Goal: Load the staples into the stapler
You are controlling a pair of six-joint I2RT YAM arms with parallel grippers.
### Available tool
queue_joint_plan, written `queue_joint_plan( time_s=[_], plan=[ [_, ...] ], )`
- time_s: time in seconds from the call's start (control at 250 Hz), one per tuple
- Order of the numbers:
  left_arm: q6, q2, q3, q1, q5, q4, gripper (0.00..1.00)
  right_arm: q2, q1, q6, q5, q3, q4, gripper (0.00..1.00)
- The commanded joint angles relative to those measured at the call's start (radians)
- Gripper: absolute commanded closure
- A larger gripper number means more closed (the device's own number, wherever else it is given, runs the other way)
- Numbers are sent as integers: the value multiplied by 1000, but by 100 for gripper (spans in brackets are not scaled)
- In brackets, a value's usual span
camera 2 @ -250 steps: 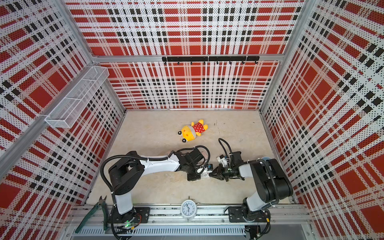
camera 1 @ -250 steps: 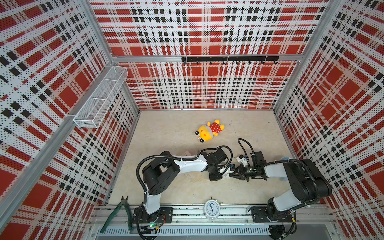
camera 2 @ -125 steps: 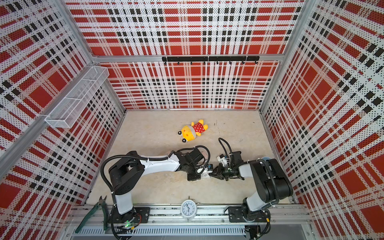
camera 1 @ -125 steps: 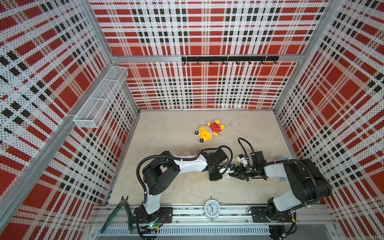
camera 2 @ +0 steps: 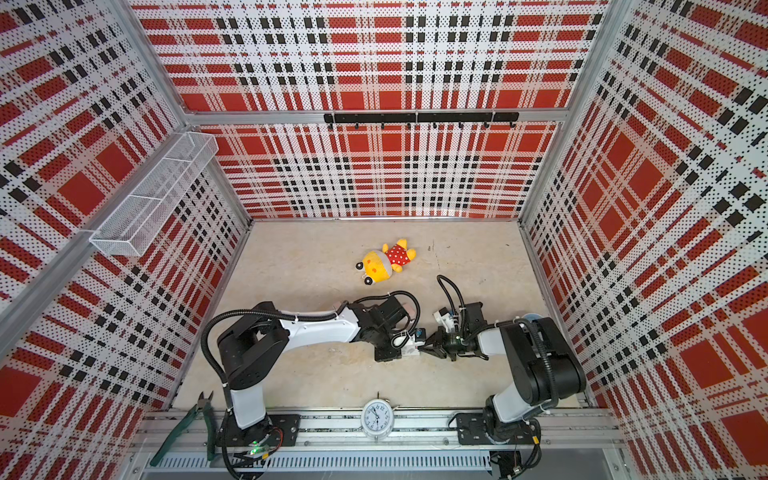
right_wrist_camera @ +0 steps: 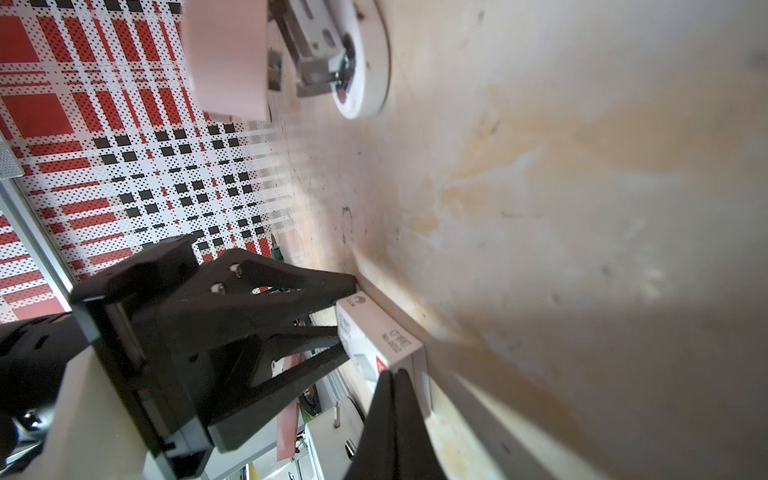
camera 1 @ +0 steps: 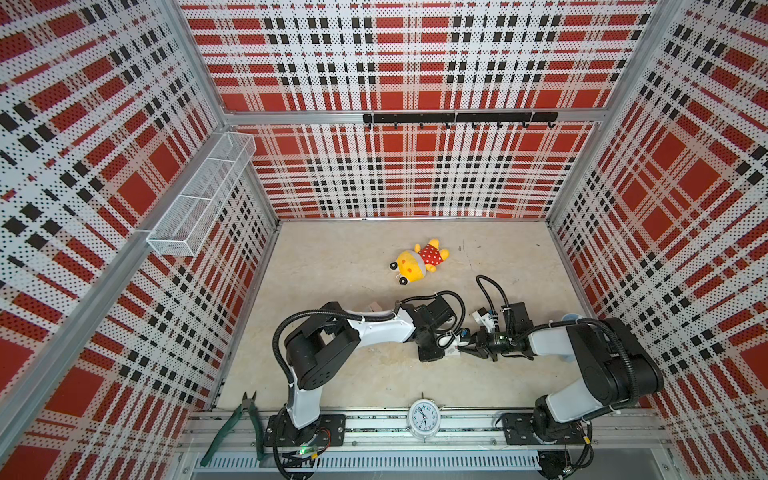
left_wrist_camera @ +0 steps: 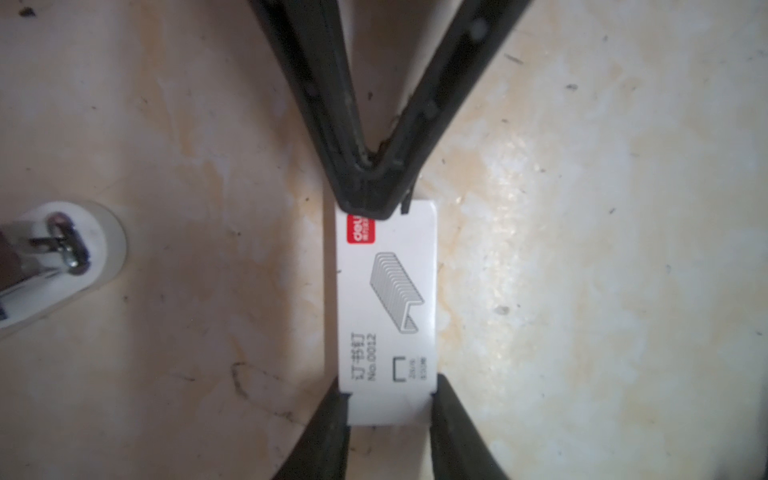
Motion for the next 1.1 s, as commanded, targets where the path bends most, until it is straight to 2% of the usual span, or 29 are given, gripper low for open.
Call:
queue_joint_plan(
  time_s=[0.0,0.848,0.996,1.096],
  plan=[
    [13,16,9,15,14,-32,66,-3,-2,-11,2,-11,19,100],
    [46,10,19,29,12,-106,66,-85,-3,-60,103,38,-134,100],
    [44,19,26,26,14,-107,66,-105,-4,-50,70,30,-111,91],
    [36,31,35,25,19,-105,66,-100,-3,-25,21,22,-62,80]
  ],
)
